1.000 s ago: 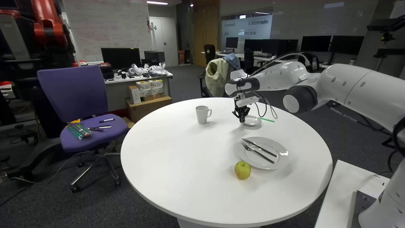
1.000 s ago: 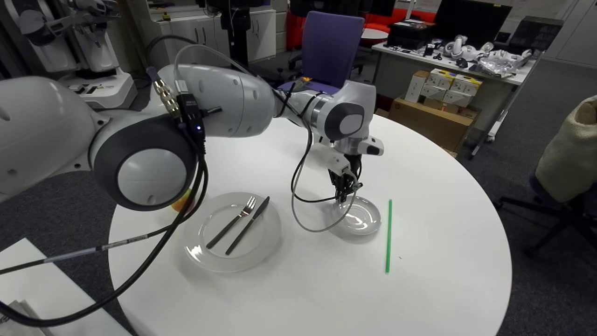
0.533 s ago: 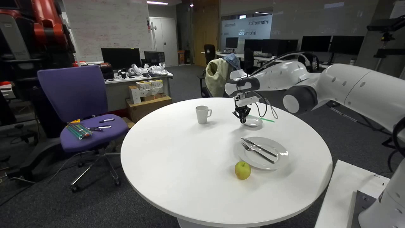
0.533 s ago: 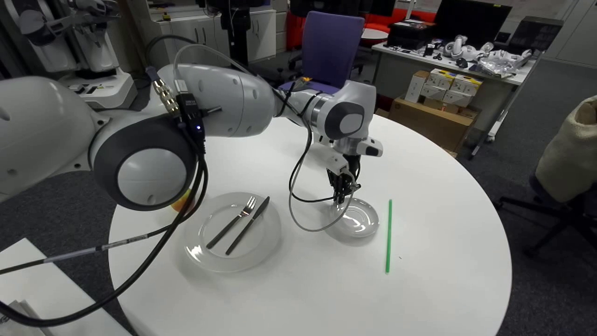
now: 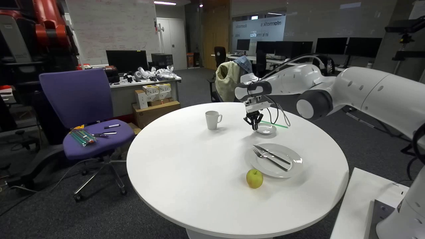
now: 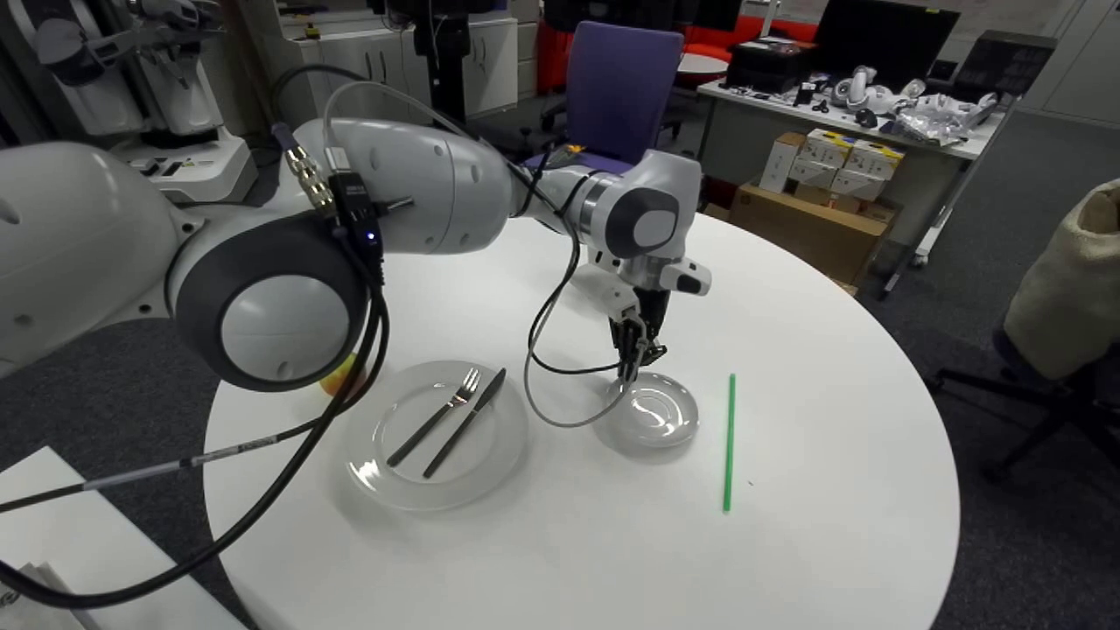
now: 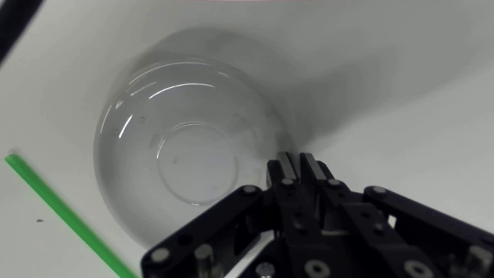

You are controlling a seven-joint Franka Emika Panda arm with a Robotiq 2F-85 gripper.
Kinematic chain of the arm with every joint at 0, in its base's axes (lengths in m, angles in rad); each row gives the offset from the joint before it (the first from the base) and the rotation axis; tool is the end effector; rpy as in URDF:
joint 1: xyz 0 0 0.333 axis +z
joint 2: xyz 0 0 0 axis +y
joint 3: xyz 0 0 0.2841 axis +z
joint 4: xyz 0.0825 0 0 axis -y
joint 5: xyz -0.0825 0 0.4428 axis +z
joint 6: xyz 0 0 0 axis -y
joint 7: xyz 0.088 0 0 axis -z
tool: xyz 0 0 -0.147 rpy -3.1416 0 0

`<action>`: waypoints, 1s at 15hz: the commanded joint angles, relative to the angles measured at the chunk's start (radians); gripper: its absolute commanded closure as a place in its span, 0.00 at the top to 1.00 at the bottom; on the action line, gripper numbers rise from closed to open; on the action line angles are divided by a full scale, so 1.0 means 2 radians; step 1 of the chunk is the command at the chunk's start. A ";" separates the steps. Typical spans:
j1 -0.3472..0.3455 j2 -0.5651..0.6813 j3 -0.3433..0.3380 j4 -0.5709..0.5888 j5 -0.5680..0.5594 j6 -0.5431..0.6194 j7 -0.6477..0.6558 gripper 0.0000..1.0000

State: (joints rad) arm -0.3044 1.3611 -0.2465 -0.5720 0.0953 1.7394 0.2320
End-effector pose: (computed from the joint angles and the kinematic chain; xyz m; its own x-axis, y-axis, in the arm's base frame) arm 0.7308 -0.3250 0.0805 0.7888 -0.5989 -0.1383 -0.5728 -0.7979 0.1878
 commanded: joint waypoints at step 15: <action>0.013 0.014 0.006 0.003 0.016 -0.001 0.314 0.03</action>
State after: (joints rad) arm -0.2803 1.3621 -0.2465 -0.5714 0.1013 1.7194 0.7917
